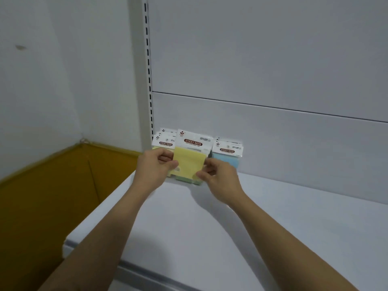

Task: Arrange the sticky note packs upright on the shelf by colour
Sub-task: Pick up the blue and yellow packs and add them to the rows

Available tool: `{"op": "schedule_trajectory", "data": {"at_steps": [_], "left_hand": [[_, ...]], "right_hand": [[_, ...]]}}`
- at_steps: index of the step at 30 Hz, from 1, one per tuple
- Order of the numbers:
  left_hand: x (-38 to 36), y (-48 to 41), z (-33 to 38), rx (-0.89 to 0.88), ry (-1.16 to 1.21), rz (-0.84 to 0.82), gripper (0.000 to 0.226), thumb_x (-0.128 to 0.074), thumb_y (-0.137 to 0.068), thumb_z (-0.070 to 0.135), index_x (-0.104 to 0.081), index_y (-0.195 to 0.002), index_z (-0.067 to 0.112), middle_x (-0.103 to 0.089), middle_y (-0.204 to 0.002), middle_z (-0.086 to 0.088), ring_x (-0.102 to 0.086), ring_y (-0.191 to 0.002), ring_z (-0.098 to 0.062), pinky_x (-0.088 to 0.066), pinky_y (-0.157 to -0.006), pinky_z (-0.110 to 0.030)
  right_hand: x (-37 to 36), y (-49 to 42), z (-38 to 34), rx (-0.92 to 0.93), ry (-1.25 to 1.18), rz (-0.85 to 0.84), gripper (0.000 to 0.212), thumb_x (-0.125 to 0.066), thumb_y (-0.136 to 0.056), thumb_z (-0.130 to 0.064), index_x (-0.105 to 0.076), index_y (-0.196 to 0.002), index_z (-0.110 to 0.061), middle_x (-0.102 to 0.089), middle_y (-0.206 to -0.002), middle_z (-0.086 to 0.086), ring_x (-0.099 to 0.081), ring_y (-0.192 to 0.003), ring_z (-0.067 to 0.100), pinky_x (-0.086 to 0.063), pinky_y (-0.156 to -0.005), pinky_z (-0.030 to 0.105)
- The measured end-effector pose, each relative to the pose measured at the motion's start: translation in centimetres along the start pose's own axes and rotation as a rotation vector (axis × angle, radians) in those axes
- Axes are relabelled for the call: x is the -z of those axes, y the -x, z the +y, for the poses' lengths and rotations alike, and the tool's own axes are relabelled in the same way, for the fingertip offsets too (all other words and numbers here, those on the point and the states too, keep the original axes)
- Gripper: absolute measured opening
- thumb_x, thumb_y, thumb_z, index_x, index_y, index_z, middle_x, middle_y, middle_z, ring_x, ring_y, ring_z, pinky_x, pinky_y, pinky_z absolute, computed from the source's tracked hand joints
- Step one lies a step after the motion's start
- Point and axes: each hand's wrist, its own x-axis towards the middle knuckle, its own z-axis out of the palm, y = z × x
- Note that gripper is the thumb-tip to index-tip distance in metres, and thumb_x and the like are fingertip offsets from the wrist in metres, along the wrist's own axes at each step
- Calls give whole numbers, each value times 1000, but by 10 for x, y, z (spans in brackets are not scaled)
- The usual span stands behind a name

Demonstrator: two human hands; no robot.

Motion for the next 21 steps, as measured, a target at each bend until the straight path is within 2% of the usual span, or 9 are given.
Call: {"op": "schedule_trajectory", "data": {"at_steps": [3, 5, 7, 8, 10, 12, 14, 16, 21], "left_hand": [[21, -14, -26, 63, -73, 58, 22, -79, -71, 6, -66, -72, 23, -65, -68, 1, -61, -63, -14, -52, -69, -27], [32, -22, -41, 88, -109, 77, 18, -79, -70, 5, -68, -75, 19, -65, -67, -1, -59, -61, -14, -52, -71, -31], [39, -29, -52, 96, -141, 93, 22, -79, -70, 5, -67, -71, 23, -65, -66, 0, -58, -60, -14, -51, -70, -30], [42, -32, -57, 102, -145, 107, 25, -79, -70, 5, -65, -68, 26, -64, -65, 2, -58, -60, -13, -50, -69, -30], [42, -37, -66, 115, -145, 128, 24, -78, -71, 8, -65, -68, 27, -64, -66, 3, -59, -63, -14, -50, -67, -30], [38, -42, -70, 119, -148, 137, 13, -77, -74, 11, -68, -75, 22, -66, -70, 1, -61, -68, -16, -50, -67, -29], [31, -46, -69, 119, -144, 145, 7, -74, -78, 13, -70, -84, 16, -67, -74, 0, -62, -69, -14, -46, -64, -22], [24, -47, -68, 119, -135, 153, 9, -70, -81, 12, -70, -90, 12, -66, -77, 0, -63, -70, -12, -43, -63, -18], [14, -40, -79, 129, -173, 209, 19, -65, -86, 15, -68, -104, 7, -68, -93, -4, -63, -85, -17, -44, -72, -23]], "right_hand": [[-24, 11, 5, 18, 368, -137, 48, -65, -84, -42, -56, -127, -23, -64, -118, -3, -57, -109, 16, -44, -93, 30], [-36, 25, 7, 105, 581, -220, 45, -53, -86, -52, -53, -122, -24, -56, -124, -1, -47, -118, 23, -36, -94, 33], [-43, 36, 12, 204, 743, -318, 44, -39, -92, -56, -47, -119, -22, -47, -129, 2, -38, -125, 27, -29, -98, 37], [-45, 41, 15, 209, 764, -370, 51, -31, -94, -58, -41, -129, -21, -39, -140, 5, -29, -133, 27, -24, -105, 38], [-46, 48, 20, 161, 750, -465, 76, -13, -90, -69, -14, -151, -23, -8, -160, 4, -2, -147, 21, -5, -118, 37], [-45, 51, 21, 141, 738, -489, 92, 3, -74, -74, 3, -152, -26, 9, -160, 0, 13, -146, 14, 8, -119, 36], [-46, 51, 20, 147, 743, -485, 93, 5, -73, -74, 6, -152, -26, 13, -160, -2, 17, -145, 11, 10, -118, 36], [-47, 50, 21, 156, 760, -488, 87, 0, -79, -73, 7, -152, -26, 14, -160, -3, 18, -145, 10, 10, -119, 36], [-48, 51, 22, 159, 784, -492, 84, -7, -84, -73, 6, -152, -25, 14, -159, -4, 18, -145, 9, 9, -119, 37]]}}
